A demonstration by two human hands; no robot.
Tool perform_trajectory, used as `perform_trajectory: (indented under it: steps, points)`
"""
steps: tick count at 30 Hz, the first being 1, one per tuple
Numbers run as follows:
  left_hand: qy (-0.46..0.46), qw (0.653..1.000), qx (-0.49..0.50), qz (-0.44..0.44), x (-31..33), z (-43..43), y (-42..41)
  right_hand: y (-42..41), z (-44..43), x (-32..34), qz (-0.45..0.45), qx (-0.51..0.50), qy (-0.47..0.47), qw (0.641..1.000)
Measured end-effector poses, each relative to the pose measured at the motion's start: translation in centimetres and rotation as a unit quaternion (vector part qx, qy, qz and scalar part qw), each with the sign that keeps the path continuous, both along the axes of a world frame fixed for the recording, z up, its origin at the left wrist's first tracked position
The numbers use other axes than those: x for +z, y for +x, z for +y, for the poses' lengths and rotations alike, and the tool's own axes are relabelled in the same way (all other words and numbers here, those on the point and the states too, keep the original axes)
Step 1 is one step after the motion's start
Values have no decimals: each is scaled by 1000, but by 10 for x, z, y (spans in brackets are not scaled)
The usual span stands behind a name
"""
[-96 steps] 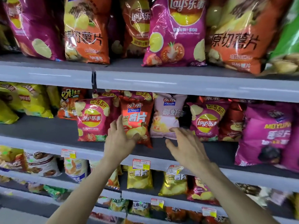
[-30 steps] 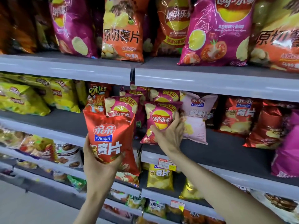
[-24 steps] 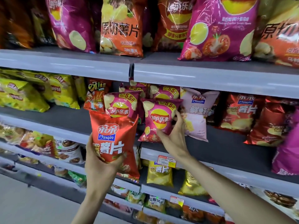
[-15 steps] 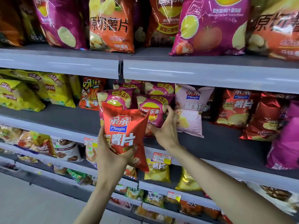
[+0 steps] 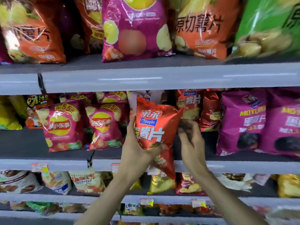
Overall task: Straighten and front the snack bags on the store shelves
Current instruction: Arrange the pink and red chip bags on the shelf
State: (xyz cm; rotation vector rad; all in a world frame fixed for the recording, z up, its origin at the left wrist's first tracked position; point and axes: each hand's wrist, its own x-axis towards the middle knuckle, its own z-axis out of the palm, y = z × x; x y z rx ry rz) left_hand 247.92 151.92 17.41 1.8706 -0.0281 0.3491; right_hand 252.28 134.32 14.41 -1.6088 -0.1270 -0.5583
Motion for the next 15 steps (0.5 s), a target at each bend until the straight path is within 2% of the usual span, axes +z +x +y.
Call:
perform_trajectory:
  steps: [4,7,10,15]
  points:
    - [-8,1000,-6,6,0,-57,45,-11,-50,-1,0,-57,-4,998]
    - [-9,999,36,14,2,-94,77,-18,-77,-5,29,-61,-16,998]
    - [60,993,100,7,7,-121,100,-23,-94,-11,62,-51,-43,996]
    - [110,980,165,8,1,-149,126,-32,-112,-22,97,-31,-92,991]
